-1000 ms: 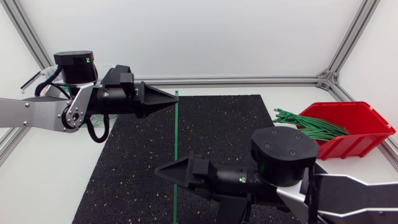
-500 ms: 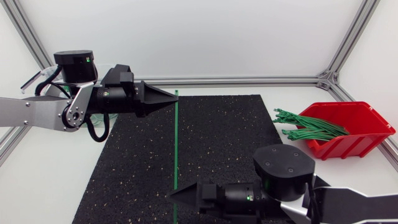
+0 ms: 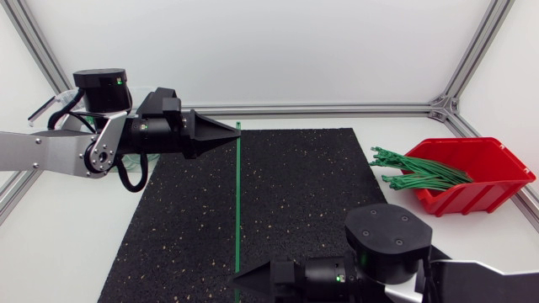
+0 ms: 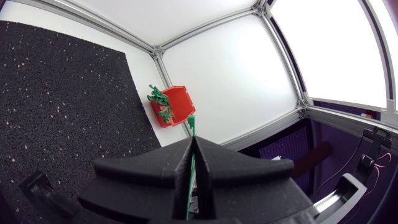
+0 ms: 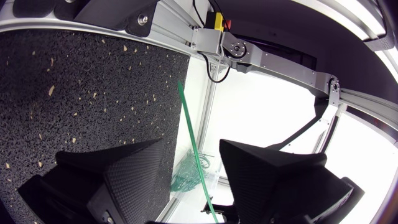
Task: Take a green cable tie from the red box, thread the tail through the head to close it, then place it in the transparent bin on the left.
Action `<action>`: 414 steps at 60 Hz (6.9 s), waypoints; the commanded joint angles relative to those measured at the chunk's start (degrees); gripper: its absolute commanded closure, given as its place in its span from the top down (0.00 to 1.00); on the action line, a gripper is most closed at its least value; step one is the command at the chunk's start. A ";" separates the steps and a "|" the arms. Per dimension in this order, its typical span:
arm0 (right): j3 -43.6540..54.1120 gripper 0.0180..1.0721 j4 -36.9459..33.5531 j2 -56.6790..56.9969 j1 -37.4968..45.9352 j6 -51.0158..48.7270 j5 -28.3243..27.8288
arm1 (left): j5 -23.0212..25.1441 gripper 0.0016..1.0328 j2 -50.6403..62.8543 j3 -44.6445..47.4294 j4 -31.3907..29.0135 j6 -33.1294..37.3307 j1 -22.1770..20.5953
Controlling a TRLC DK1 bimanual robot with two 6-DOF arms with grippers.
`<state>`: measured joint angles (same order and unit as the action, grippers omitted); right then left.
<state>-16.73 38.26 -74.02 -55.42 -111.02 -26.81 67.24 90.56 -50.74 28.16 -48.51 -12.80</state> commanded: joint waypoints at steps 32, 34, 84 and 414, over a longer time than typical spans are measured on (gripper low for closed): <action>0.03 0.12 -3.28 1.33 -1.53 0.28 1.41 | 0.61 0.04 0.75 -1.20 0.93 -1.76 -0.03; -0.06 0.12 -3.28 1.25 -1.62 0.28 1.41 | 0.61 0.04 0.67 -1.03 0.93 -1.76 -0.03; -1.46 0.06 -2.93 0.81 -1.45 0.63 1.76 | 0.61 0.04 0.05 -0.68 0.93 -1.76 -0.39; -48.04 0.05 -68.58 11.88 21.84 173.60 -38.85 | -43.86 0.04 -44.60 19.45 -2.06 10.54 -33.52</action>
<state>-63.44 -30.26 -61.93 -33.63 61.14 -65.78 23.66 45.43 -31.81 25.52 -38.35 -45.76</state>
